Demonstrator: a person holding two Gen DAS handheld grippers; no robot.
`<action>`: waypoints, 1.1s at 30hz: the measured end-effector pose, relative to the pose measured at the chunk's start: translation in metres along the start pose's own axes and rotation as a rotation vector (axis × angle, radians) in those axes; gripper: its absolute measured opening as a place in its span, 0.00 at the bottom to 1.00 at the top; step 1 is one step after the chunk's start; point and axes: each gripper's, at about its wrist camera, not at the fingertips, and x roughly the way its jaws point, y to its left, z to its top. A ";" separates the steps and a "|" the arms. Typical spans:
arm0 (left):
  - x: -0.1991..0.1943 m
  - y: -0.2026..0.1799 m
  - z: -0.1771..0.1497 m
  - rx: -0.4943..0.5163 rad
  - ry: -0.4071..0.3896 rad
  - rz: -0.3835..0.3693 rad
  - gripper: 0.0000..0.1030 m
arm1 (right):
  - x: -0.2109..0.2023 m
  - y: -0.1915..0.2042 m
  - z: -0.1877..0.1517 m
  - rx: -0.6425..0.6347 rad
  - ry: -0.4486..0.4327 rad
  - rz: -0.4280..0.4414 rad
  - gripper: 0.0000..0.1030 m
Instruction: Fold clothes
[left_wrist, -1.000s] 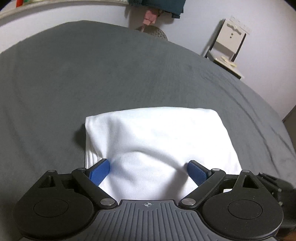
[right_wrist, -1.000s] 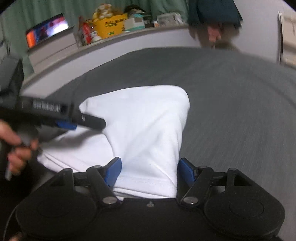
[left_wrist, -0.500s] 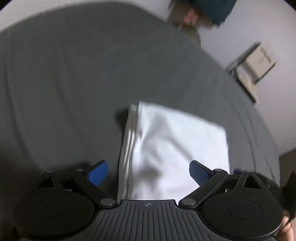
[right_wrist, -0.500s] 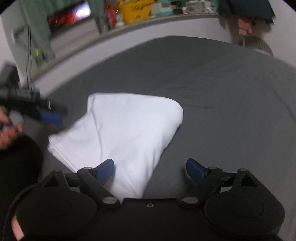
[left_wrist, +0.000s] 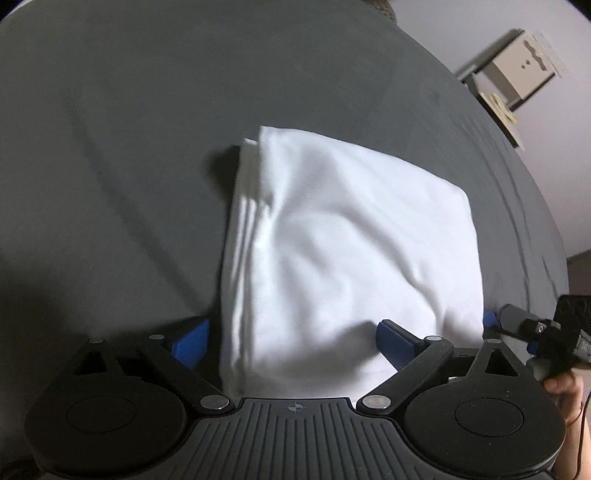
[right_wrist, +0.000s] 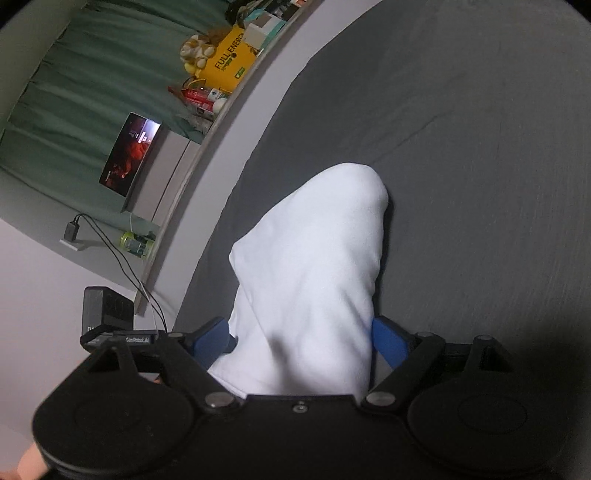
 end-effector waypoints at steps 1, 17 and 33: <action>0.001 0.001 -0.002 -0.004 0.000 -0.015 0.89 | 0.000 0.001 0.000 0.002 0.001 0.001 0.82; -0.009 0.019 -0.015 -0.013 -0.048 -0.029 0.30 | 0.011 0.010 -0.006 0.008 -0.034 -0.063 0.78; -0.066 -0.068 0.023 0.325 -0.296 0.048 0.18 | -0.021 0.041 0.002 -0.144 -0.230 -0.188 0.22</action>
